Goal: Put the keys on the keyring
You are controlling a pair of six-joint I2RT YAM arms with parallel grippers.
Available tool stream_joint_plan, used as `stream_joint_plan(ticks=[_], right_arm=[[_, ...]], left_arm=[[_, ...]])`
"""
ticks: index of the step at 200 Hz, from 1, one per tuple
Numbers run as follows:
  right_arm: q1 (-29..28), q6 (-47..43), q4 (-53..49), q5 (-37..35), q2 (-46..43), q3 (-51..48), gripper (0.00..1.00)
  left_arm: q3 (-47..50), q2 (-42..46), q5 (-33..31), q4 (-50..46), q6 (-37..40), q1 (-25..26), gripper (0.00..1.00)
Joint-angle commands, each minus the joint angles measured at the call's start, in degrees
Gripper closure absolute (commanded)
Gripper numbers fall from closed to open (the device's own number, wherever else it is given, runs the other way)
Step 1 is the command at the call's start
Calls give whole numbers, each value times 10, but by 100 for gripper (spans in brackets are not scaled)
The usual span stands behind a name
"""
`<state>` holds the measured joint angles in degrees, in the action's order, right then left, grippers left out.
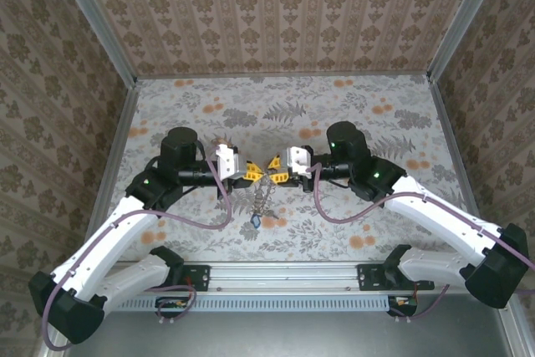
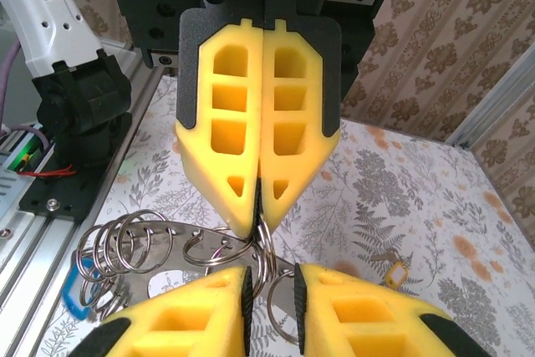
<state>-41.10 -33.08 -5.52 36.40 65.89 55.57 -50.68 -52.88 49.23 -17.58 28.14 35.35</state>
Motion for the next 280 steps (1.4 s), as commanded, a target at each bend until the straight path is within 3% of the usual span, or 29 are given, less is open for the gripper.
stream_joint_plan(ticks=[1,70,88,117,135,147,221,249,280], right_arm=[[-4,-11,-9,-5,13,22,78],[-8,-21,-25,-2,27,32,88],[-7,-25,-31,-1,28,32,100],[-8,8,38,0,13,8,100],[-6,57,126,0,1,-26,100],[-4,77,152,4,0,-35,100],[-5,90,160,17,-4,-39,100],[-5,97,167,27,3,-36,100],[-4,101,174,32,9,-33,100]], left_arm=[[-18,-1,31,24,14,9,100],[-20,-6,26,26,17,14,100],[-22,-5,22,20,20,13,100],[-17,4,-12,13,6,13,100],[-4,14,-33,11,6,12,81],[3,20,-40,11,6,11,76],[-18,15,-67,-56,45,-8,78],[-24,19,-54,-51,26,-31,74],[-26,13,-22,-55,16,-48,77]])
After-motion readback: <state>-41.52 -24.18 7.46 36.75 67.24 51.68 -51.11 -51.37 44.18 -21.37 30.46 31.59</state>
